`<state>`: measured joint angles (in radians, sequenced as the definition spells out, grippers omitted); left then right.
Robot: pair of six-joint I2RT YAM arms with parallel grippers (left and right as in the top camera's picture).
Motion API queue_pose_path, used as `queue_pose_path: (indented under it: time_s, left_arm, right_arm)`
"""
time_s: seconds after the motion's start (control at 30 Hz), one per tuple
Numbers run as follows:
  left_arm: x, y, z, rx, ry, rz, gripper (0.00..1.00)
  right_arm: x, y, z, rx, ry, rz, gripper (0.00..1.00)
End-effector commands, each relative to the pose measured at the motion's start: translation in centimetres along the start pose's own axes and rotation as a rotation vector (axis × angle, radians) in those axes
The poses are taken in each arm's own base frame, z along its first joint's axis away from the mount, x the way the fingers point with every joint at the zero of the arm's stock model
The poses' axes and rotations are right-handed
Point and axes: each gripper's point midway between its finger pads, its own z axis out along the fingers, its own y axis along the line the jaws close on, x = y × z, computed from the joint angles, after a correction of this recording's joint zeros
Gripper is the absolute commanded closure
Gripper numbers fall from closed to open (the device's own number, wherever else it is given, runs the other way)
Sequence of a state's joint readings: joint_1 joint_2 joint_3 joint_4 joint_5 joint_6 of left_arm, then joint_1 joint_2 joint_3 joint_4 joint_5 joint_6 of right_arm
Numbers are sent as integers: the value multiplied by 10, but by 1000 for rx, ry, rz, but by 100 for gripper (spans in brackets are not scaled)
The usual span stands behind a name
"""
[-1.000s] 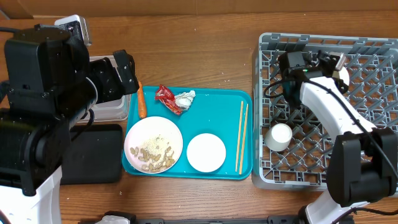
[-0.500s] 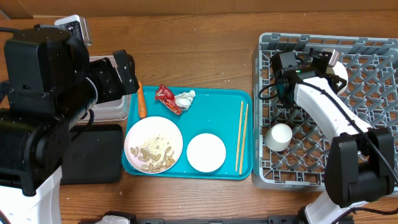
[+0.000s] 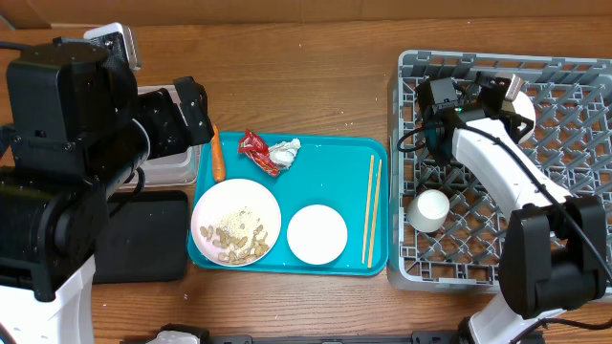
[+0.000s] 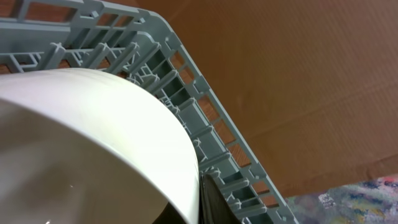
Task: Sort waste into correct bins and load items into the dishwasher
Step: 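Set the white bowl upright in the rack's upper area with the right gripper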
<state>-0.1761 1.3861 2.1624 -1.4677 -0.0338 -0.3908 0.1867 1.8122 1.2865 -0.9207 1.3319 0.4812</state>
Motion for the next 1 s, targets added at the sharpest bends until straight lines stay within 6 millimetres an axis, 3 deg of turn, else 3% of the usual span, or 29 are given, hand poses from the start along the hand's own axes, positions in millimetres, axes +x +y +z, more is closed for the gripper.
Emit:
queue_pose_path:
  time_s: [0.0,0.43,0.7,0.97]
  left_arm:
    - [-2,1,1,-4,-2,-17,0]
    - [-2,1,2,-5,-1,-17,0]
    - [-2,1,2,-5,-1,-17,0]
    - [-2,1,2,-5,-1,-17,0]
  right_arm:
    - [-10,3,-1,10,-22,-16,96]
    - [-9,11,-1,22,-32,-63,95]
    - [-29,3,6,94,-70,-98,93]
    - [-26,8,6,65,-60,-111,93]
